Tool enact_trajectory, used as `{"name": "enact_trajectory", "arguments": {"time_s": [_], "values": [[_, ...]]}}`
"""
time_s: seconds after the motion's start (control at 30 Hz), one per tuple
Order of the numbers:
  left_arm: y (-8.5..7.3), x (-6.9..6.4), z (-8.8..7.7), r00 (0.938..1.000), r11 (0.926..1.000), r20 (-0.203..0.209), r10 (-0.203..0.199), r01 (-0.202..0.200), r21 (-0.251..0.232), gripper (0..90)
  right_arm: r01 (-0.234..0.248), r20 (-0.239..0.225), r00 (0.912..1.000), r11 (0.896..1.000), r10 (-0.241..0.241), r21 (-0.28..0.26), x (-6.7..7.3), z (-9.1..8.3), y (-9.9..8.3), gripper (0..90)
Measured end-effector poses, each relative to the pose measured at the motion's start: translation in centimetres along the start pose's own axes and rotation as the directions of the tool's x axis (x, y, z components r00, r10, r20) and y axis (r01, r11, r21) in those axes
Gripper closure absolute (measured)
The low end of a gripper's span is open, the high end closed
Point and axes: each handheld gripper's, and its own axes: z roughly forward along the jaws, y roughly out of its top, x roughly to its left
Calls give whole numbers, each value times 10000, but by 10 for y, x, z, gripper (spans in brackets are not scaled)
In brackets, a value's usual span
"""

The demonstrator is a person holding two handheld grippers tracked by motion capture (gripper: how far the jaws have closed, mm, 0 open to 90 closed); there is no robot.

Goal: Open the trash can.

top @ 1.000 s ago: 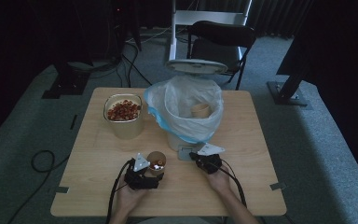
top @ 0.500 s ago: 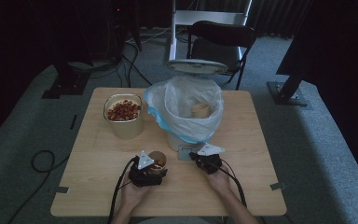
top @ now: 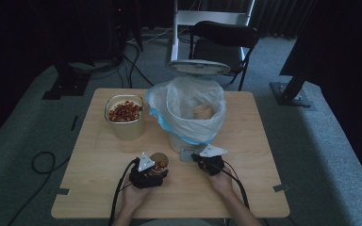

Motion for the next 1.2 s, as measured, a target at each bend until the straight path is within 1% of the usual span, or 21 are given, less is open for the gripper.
{"name": "enact_trajectory", "arguments": {"time_s": [0.13, 0.27, 0.57, 0.6, 0.77, 0.8, 0.9, 1.07, 1.2], "values": [[0, 0, -3, 10000, 10000, 86, 5, -5, -41, 290, -32, -33, 10000, 10000, 32, -8, 0, 0, 0, 900], [3, 3, -9, 9999, 9998, 154, -64, 67, -213, 297, -12, -16, 10000, 10000, 12, -4, 0, 0, 0, 900], [5, 9, -15, 9997, 9998, 126, -191, 193, -108, 303, 19, 4, 10000, 10000, -19, 0, 0, 0, 0, 900], [6, 12, -17, 9997, 9997, 62, -246, 246, -61, 303, 20, 4, 10000, 10000, -20, 0, 0, 0, 0, 900], [8, 17, -21, 9993, 9993, 154, -355, 357, -131, 304, 13, 1, 10000, 10000, -13, -1, 0, 0, 0, 900], [9, 21, -25, 9987, 9988, 248, -457, 461, -184, 304, 25, 10, 10000, 10000, -25, -2, 0, 0, 0, 900], [8, 27, -29, 9970, 9973, 317, -709, 715, -185, 305, -27, -21, 10000, 10000, 27, -11, 0, 0, 0, 900], [7, 36, -37, 9963, 9962, 118, -850, 852, -157, 307, 1, 6, 10000, 10000, -1, -3, 0, 0, 0, 900], [10, 44, -44, 9963, 9962, -94, -855, 854, -147, 307, -16, -5, 10000, 10000, 16, -6, 0, 0, 0, 900]]}}
